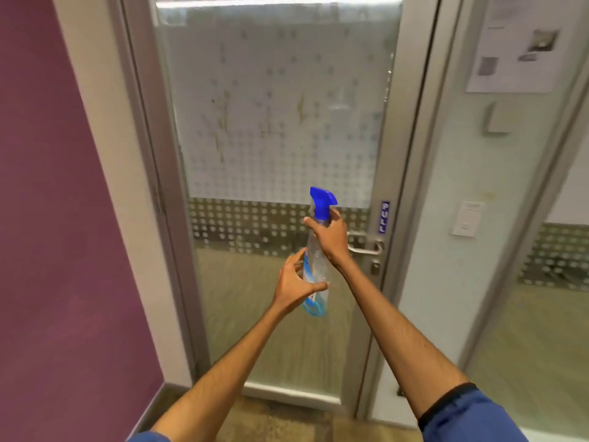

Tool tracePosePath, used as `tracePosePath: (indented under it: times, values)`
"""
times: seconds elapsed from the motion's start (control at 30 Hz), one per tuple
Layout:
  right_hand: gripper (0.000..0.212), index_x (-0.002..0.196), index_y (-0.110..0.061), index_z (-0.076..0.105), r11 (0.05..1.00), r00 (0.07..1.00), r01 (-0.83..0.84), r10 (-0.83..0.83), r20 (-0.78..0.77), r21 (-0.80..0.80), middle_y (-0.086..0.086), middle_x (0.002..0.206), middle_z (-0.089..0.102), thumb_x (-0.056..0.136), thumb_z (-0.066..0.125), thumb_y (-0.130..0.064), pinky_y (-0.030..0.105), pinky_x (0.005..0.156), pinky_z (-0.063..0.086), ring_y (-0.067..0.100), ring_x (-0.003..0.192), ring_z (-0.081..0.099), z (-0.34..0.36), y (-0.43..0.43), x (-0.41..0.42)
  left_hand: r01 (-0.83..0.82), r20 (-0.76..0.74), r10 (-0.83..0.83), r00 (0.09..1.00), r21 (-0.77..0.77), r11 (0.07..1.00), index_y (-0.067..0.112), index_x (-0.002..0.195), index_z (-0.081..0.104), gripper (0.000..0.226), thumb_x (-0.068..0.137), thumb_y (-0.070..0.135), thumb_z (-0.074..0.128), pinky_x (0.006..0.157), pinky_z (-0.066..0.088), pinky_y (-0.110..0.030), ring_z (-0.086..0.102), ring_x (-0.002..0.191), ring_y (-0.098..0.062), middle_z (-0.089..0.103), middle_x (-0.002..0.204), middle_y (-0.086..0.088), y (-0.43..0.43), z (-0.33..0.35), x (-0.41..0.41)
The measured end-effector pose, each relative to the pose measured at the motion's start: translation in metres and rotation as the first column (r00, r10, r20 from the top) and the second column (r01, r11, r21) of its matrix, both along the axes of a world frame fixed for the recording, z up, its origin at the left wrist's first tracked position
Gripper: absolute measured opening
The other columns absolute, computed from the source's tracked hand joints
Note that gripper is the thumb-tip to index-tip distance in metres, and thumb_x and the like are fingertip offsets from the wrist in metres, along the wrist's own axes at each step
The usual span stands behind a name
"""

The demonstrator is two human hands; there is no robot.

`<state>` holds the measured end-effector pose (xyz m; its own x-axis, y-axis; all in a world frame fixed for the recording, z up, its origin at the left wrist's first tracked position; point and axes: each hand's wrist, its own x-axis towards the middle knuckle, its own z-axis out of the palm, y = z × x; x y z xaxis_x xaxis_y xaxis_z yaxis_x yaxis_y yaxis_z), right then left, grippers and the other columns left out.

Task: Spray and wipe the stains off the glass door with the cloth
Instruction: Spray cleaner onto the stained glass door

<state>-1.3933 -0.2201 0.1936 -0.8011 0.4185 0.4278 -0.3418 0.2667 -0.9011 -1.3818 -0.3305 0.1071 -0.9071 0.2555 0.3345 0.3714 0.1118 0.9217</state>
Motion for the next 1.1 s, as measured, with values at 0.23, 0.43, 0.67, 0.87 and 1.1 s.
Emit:
tracePosePath:
  times: [0.23,0.43,0.67,0.87,1.1]
  values:
    - [0.021,0.100,-0.002,0.061,0.992,0.990,-0.130,0.129,-0.058,-0.003,0.006,0.081,0.065,0.084,0.071,-0.011,0.044,0.075,0.062,0.022,0.072,0.069,0.046,-0.042,-0.130,-0.006,-0.112,-0.002,0.994,-0.068,0.998,0.022,0.132,0.054,0.076,0.060,0.035,0.076,0.090,0.052,-0.020,0.064,0.105,-0.004,0.065,0.119,0.007,-0.041,0.044,-0.118]
    - [0.031,0.116,-0.011,0.061,0.980,0.972,-0.198,0.195,-0.135,-0.015,0.006,0.097,0.069,0.087,0.067,-0.004,0.027,0.059,0.059,0.019,0.071,0.069,0.084,-0.073,-0.210,-0.012,-0.182,-0.002,0.983,-0.073,0.997,0.043,0.118,0.053,0.056,0.064,0.039,0.068,0.076,0.048,-0.005,0.062,0.095,0.011,0.064,0.108,0.019,-0.072,0.080,-0.195]
    - [0.026,0.105,-0.013,0.061,0.994,0.954,-0.106,0.110,-0.279,0.030,0.012,0.086,0.067,0.088,0.074,-0.029,0.017,0.049,0.051,0.020,0.058,0.062,0.124,-0.106,-0.271,0.007,-0.238,-0.021,0.971,-0.059,0.998,0.021,0.135,0.049,0.064,0.075,0.037,0.063,0.087,0.054,-0.018,0.061,0.108,-0.009,0.062,0.123,-0.004,-0.094,0.110,-0.268]
    - [0.026,0.087,-0.020,0.056,0.996,0.919,-0.064,0.082,-0.387,0.060,0.005,0.070,0.059,0.093,0.066,-0.043,0.014,0.046,0.048,0.018,0.053,0.058,0.170,-0.140,-0.316,-0.251,-0.391,0.235,0.890,0.010,0.968,0.029,0.145,0.040,0.076,0.081,0.070,0.044,0.099,0.046,-0.032,0.053,0.123,-0.010,0.049,0.142,0.004,-0.142,0.140,-0.339]
    - [0.020,0.087,-0.011,0.059,0.989,0.916,0.124,-0.084,-0.393,0.077,0.010,0.073,0.065,0.091,0.066,-0.029,0.036,0.056,0.059,0.035,0.066,0.068,0.223,-0.182,-0.375,-0.574,-0.545,0.538,0.643,0.122,0.810,0.020,0.149,0.038,0.059,0.096,0.046,0.039,0.115,0.033,-0.039,0.040,0.141,-0.023,0.041,0.154,-0.004,-0.208,0.205,-0.446]
